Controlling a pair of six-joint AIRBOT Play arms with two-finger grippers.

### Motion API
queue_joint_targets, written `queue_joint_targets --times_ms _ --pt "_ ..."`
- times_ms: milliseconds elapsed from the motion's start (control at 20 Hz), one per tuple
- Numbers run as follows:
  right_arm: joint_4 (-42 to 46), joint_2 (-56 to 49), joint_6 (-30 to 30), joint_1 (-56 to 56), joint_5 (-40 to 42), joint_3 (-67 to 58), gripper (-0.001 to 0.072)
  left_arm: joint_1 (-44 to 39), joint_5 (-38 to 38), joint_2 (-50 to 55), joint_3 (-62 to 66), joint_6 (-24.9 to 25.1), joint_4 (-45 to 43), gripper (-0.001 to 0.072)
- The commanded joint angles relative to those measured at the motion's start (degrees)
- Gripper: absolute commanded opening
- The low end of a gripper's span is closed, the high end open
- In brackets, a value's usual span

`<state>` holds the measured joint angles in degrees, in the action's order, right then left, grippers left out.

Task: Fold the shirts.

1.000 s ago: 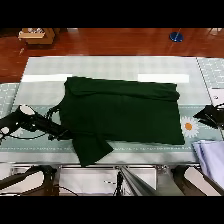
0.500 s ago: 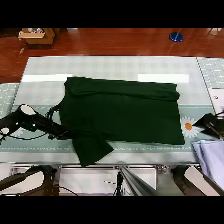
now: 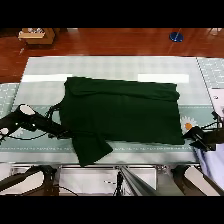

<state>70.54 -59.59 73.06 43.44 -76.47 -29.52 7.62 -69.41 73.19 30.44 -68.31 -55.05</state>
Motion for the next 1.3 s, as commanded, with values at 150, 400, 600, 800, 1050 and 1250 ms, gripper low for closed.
queue_joint_targets --times_ms 150,400,600,800,1050,1250 --pt "-8.5 0.0 -1.6 -0.1 6.8 5.7 0.0592 0.0 0.4 0.0 0.1 0.8 0.1 0.0033" --pt "-9.0 -0.3 -0.3 -0.1 8.1 7.0 0.0240 0.0 0.7 0.0 0.1 1.7 0.0 0.0033" --pt "-14.3 -0.3 -5.8 -0.1 4.5 6.8 0.0021 0.0 -0.4 -0.6 1.1 2.3 0.1 0.0033" --pt "-21.6 0.3 -12.5 -0.1 -1.1 1.4 0.0021 0.0 -2.6 -8.3 10.1 2.3 2.6 0.0033" --pt "-38.6 1.7 -12.5 -0.1 2.4 -10.0 0.0021 0.4 5.2 -14.6 23.4 1.8 4.1 0.0032" --pt "-41.9 1.7 -11.8 -0.1 4.9 -15.4 0.0020 0.4 10.8 -11.3 26.0 0.2 9.7 0.0032"
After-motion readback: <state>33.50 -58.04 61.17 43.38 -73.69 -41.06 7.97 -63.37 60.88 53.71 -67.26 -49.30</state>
